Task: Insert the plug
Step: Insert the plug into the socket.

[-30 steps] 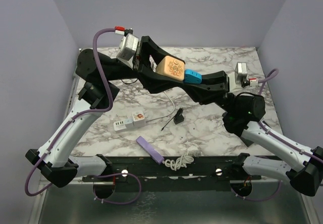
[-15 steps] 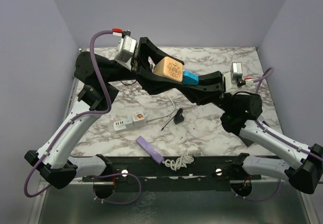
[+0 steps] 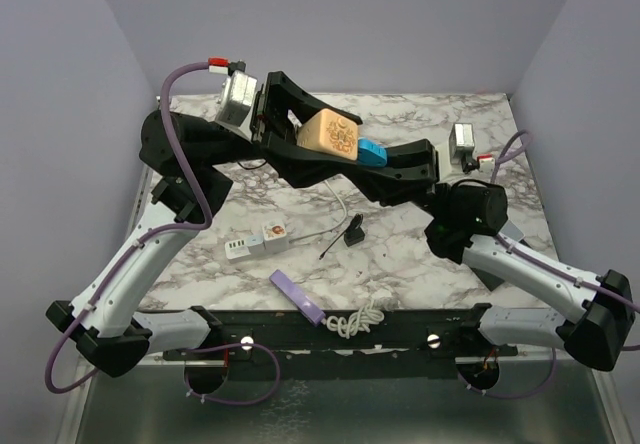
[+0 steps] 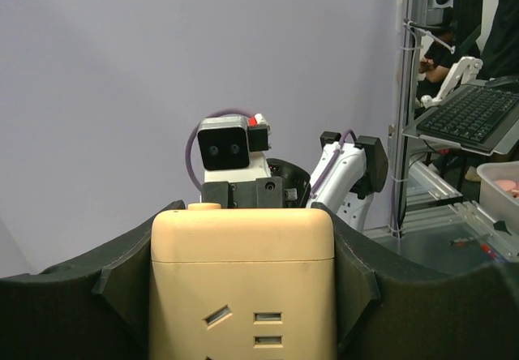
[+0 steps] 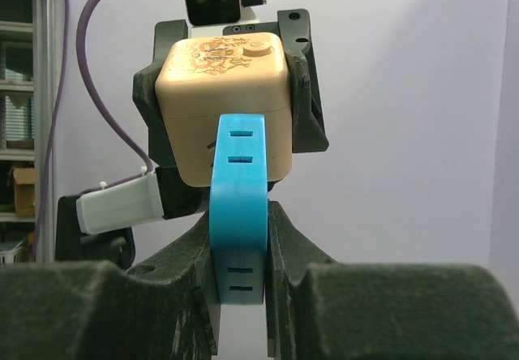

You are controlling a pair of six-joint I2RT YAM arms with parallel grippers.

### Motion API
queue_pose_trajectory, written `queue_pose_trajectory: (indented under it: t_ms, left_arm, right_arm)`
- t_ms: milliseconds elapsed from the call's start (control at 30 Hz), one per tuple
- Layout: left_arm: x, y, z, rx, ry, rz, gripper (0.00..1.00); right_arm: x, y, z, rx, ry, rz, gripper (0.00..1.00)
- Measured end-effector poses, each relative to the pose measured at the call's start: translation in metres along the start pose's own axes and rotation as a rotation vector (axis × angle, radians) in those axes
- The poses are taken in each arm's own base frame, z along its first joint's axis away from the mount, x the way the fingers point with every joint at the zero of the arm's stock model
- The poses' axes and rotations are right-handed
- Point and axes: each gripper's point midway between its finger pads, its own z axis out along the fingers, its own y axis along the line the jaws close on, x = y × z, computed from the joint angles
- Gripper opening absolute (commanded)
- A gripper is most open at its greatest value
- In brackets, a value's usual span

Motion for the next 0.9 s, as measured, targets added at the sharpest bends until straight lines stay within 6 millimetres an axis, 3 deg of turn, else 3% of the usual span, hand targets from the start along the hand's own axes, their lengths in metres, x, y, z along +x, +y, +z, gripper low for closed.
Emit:
queue_pose_trajectory:
  t_ms: [400,900]
  left_arm:
    - [-0.021,-0.008,0.002,0.018,-0.047,0.030,0.00]
    - [-0.033,-0.016,0.002,0.032,-0.089,0.075,0.00]
  right_arm:
    - [-0.012,0.008,0.020,-0.071,-0.121,-0.050,0.01]
    - [-0.019,0.014,0.034,-0.091,-0.062,-0.061,0.01]
